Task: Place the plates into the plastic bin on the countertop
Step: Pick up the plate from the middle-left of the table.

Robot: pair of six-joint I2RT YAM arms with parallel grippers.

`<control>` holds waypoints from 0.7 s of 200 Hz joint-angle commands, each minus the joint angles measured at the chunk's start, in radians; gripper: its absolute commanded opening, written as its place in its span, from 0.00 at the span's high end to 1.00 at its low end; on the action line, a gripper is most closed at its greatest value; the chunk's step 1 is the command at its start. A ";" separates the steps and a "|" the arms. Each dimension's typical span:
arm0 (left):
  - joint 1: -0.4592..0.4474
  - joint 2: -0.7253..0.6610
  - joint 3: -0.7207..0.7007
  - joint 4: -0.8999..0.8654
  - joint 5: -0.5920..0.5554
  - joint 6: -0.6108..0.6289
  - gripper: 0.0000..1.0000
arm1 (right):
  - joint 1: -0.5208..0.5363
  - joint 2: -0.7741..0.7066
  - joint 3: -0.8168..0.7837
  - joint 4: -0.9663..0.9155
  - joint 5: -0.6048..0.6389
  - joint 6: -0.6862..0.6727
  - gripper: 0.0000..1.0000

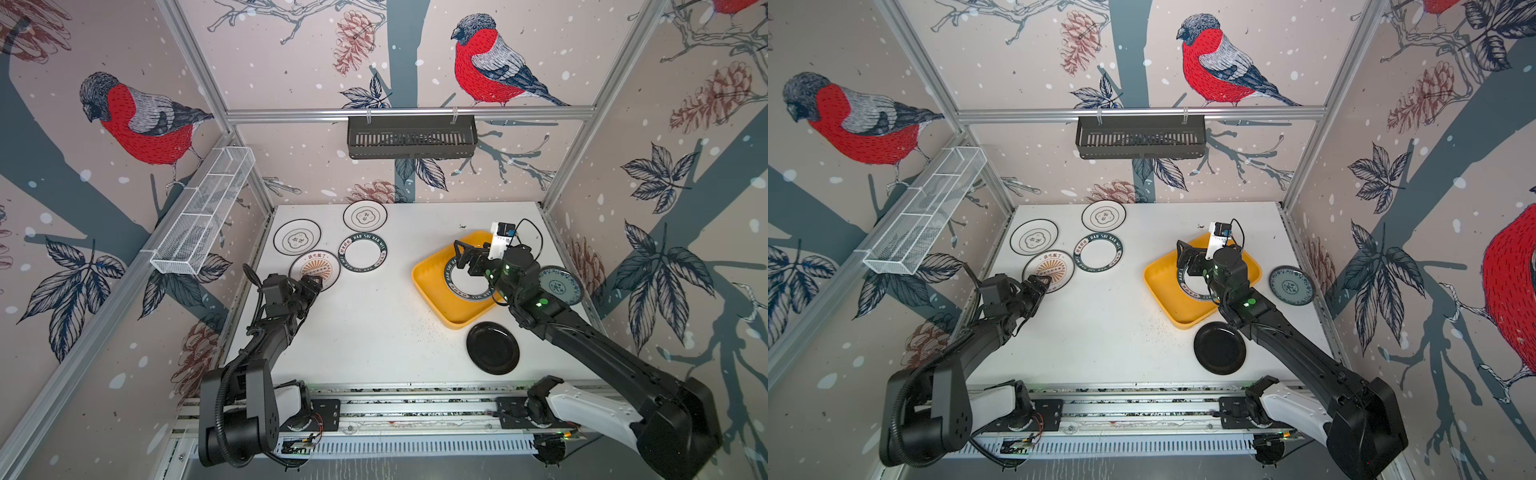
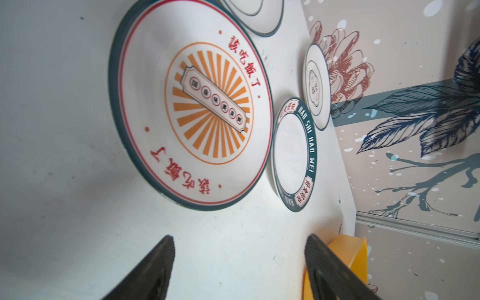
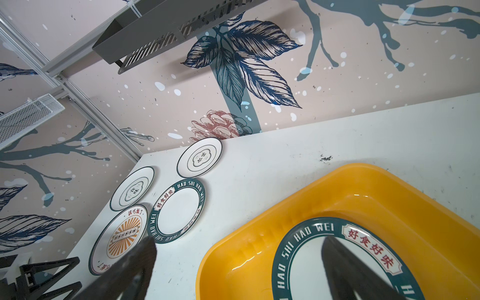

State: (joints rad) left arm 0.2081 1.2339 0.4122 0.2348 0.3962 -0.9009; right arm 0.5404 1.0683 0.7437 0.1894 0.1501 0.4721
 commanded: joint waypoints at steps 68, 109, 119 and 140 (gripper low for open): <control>0.080 0.232 -0.035 0.235 0.169 -0.071 0.33 | 0.003 0.004 0.020 0.013 0.000 -0.023 0.00; 0.096 0.304 -0.052 0.295 0.153 -0.097 0.38 | 0.003 0.002 -0.010 0.042 0.009 0.003 0.00; 0.099 0.320 -0.060 0.328 0.154 -0.114 0.44 | 0.004 0.004 -0.013 0.049 0.010 0.006 0.00; 0.103 0.353 -0.077 0.395 0.160 -0.149 0.51 | 0.004 0.006 -0.014 0.053 0.010 0.008 0.00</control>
State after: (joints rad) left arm 0.3050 1.5539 0.3542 0.6075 0.5785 -0.9966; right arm 0.5419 1.0733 0.7315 0.1951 0.1547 0.4690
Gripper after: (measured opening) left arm 0.501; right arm 0.996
